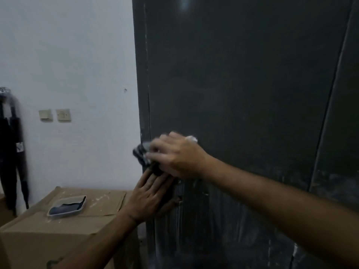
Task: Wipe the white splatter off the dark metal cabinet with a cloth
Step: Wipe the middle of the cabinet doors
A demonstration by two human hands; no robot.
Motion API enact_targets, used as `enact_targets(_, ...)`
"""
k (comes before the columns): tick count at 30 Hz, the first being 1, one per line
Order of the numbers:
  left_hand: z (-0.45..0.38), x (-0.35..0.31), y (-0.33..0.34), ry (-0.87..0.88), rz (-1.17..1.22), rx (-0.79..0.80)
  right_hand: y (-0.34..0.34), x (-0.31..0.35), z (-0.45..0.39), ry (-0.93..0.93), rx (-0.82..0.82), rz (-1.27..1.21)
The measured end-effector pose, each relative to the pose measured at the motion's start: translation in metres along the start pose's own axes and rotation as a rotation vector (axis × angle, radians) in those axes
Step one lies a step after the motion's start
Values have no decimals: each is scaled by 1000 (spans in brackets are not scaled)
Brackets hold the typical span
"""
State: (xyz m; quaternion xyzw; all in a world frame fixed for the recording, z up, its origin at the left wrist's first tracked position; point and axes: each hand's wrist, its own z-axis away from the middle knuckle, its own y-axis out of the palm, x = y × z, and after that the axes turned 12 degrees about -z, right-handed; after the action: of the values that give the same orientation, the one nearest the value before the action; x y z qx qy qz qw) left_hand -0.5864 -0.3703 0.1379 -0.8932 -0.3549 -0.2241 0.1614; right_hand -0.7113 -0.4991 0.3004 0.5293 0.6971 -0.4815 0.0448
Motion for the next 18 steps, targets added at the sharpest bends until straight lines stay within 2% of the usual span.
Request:
enact_targets(1,1,0,0,17,9,-12,-1,-3,0,-85,123,3)
enact_targets(2,2,0,0,43,11,-15,-9,-13,-8,-118,160,25)
enact_targets(3,2,0,0,68,12,-16,-18,-25,-19,-103,115,63)
enact_targets(4,3,0,1,86,10,-18,-28,-37,-33,-30,8,97)
enact_targets(6,2,0,0,88,5,-34,-45,-55,-56,235,-305,114)
enact_targets(7,1,0,0,84,6,-40,-44,-51,-62,348,-413,66)
enact_targets(8,1,0,-1,82,14,-44,-32,-42,-63,380,-452,30)
enact_targets(9,1,0,0,79,29,-50,-15,-25,-58,318,-388,2)
enact_targets(12,5,-1,3,76,81,-88,21,16,-27,-80,105,-3)
enact_targets(13,6,-1,3,82,87,-89,16,10,-26,-128,203,0)
enact_targets(14,6,-1,4,87,87,-79,6,-3,-32,-123,190,19)
enact_targets(16,5,-1,2,97,84,-52,-18,-32,-53,16,-50,70)
enact_targets(18,4,-2,0,101,76,-50,-38,-49,-70,266,-346,63)
